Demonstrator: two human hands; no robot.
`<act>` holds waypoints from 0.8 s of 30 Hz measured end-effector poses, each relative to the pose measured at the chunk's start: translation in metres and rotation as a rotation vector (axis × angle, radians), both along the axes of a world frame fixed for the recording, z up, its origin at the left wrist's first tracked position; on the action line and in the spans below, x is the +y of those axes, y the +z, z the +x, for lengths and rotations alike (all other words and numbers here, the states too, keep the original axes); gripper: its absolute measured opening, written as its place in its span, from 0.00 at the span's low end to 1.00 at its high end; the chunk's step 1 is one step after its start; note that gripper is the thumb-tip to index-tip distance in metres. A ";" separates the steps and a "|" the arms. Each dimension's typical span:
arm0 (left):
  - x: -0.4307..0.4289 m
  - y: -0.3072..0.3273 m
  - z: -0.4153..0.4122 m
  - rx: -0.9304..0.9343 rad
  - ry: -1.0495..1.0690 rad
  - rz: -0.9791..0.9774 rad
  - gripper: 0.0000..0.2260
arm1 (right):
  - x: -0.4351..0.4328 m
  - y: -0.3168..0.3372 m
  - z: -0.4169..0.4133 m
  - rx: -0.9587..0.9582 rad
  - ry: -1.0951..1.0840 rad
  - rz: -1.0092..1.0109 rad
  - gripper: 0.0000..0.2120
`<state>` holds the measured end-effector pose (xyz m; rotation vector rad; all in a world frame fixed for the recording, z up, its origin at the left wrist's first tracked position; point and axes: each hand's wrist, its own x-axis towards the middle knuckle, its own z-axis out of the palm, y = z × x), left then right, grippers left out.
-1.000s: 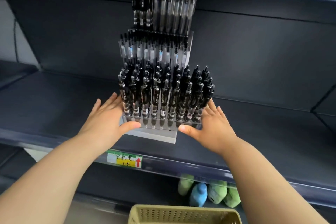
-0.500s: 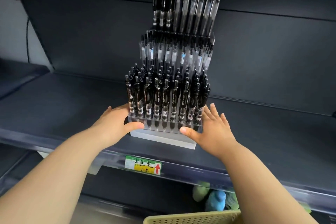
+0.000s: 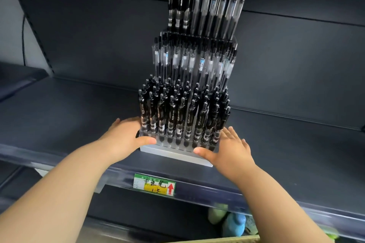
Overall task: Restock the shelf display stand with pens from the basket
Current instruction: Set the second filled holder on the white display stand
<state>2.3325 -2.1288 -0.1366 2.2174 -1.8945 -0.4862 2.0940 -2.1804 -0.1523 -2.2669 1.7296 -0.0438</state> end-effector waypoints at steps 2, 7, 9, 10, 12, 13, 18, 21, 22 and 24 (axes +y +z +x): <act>-0.001 -0.004 0.002 -0.022 0.013 0.029 0.22 | 0.000 -0.002 0.002 0.009 -0.008 -0.015 0.48; -0.003 -0.006 -0.002 -0.052 0.038 0.016 0.25 | 0.001 -0.010 0.006 -0.023 -0.034 -0.059 0.48; -0.003 -0.007 -0.005 -0.041 0.059 0.013 0.24 | 0.001 -0.013 0.006 -0.014 -0.034 -0.075 0.48; -0.003 -0.007 -0.006 -0.037 0.068 0.014 0.25 | 0.001 -0.014 0.007 -0.015 -0.032 -0.086 0.48; -0.003 -0.007 -0.009 -0.016 0.094 0.028 0.27 | 0.001 -0.018 0.007 -0.036 -0.029 -0.107 0.48; -0.003 -0.008 -0.009 0.006 0.108 0.033 0.28 | 0.000 -0.021 0.006 -0.054 -0.030 -0.117 0.48; -0.003 -0.016 0.000 0.176 0.145 -0.014 0.28 | -0.003 -0.031 0.006 -0.190 -0.043 -0.169 0.43; -0.003 -0.016 0.000 0.178 0.135 -0.032 0.27 | 0.000 -0.034 0.006 -0.267 -0.071 -0.141 0.40; -0.004 -0.017 -0.001 0.164 0.133 -0.032 0.27 | 0.001 -0.034 0.006 -0.254 -0.068 -0.136 0.41; -0.005 -0.017 -0.001 0.132 0.132 -0.030 0.26 | 0.001 -0.032 0.006 -0.173 -0.052 -0.140 0.43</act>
